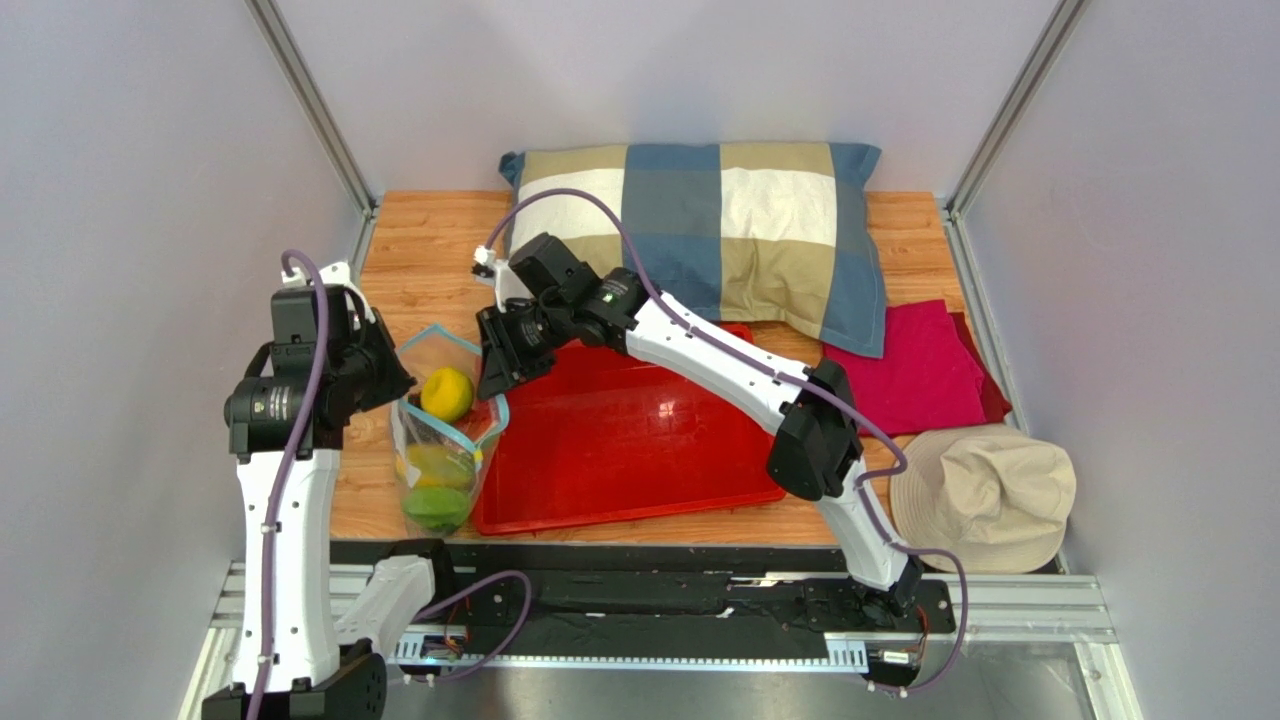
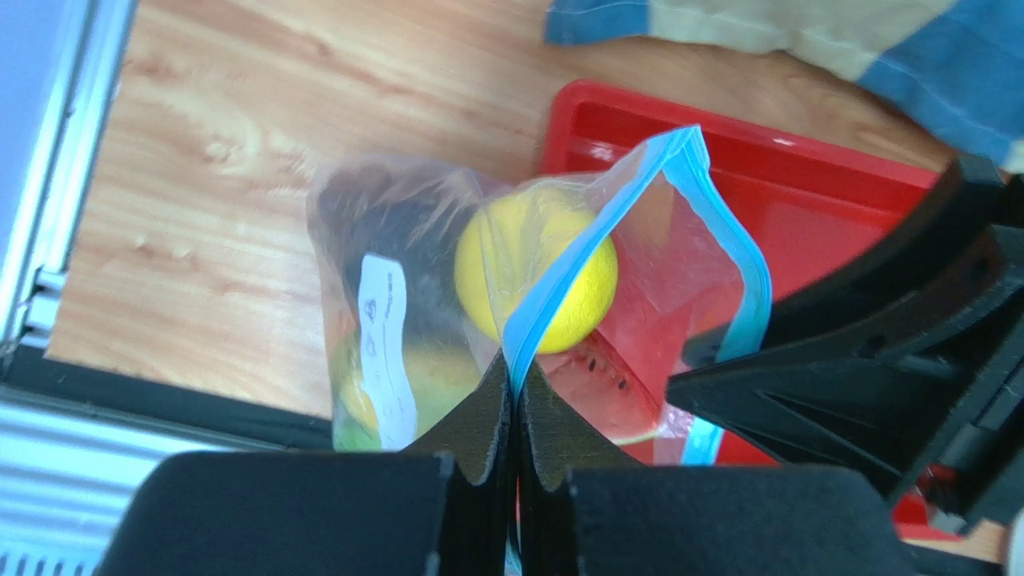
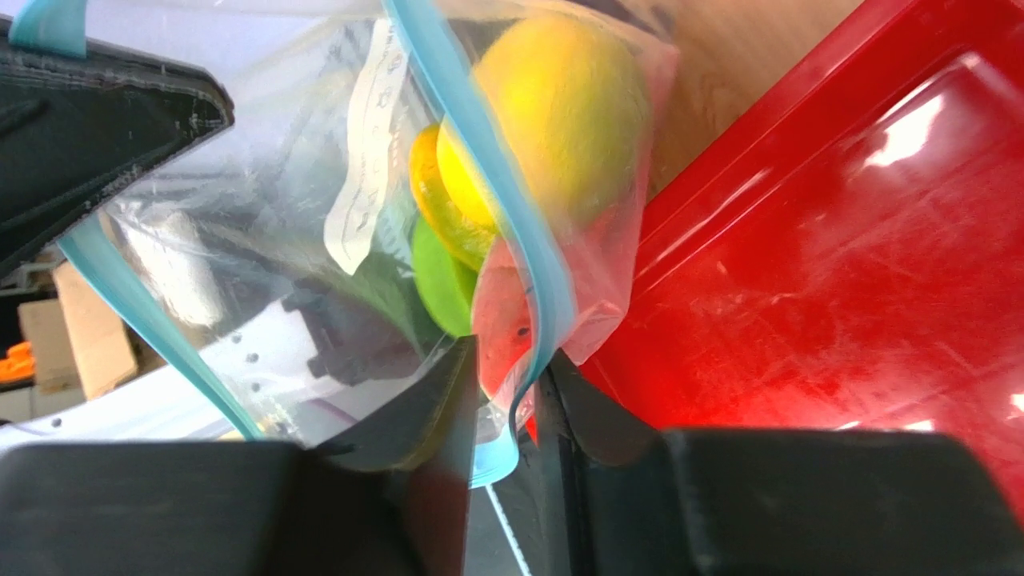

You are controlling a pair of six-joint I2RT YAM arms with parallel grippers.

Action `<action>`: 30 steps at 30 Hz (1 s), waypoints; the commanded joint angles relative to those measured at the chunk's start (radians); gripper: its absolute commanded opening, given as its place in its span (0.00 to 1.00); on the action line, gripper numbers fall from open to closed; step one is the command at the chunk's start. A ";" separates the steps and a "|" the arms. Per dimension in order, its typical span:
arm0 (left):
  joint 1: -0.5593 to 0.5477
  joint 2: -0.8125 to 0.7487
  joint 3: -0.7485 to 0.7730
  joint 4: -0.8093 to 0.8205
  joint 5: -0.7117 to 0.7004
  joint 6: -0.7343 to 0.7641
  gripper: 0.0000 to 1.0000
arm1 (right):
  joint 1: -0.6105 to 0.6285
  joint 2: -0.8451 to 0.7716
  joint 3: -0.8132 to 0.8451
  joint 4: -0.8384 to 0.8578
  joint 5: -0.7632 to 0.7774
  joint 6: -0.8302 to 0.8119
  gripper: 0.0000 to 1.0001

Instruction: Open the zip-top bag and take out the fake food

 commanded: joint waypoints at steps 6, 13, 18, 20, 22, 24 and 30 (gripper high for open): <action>0.002 -0.018 -0.048 0.121 0.149 0.012 0.00 | -0.006 -0.088 0.095 -0.102 0.169 -0.162 0.51; 0.002 -0.049 -0.134 0.164 0.165 0.003 0.00 | 0.009 -0.158 0.148 -0.167 0.261 -0.214 0.53; 0.002 -0.063 -0.126 0.173 0.178 -0.011 0.00 | 0.047 -0.183 0.070 -0.058 0.189 -0.201 0.45; 0.002 -0.070 -0.115 0.178 0.178 -0.017 0.00 | 0.050 -0.160 0.071 -0.012 0.138 -0.181 0.43; 0.001 -0.081 -0.109 0.178 0.185 -0.031 0.00 | 0.053 -0.114 0.078 0.014 0.103 -0.147 0.42; 0.001 -0.093 -0.108 0.178 0.195 -0.045 0.00 | 0.056 -0.086 0.080 0.036 0.080 -0.107 0.42; 0.002 -0.103 -0.111 0.184 0.218 -0.069 0.00 | 0.058 -0.058 -0.004 0.108 0.104 -0.030 0.48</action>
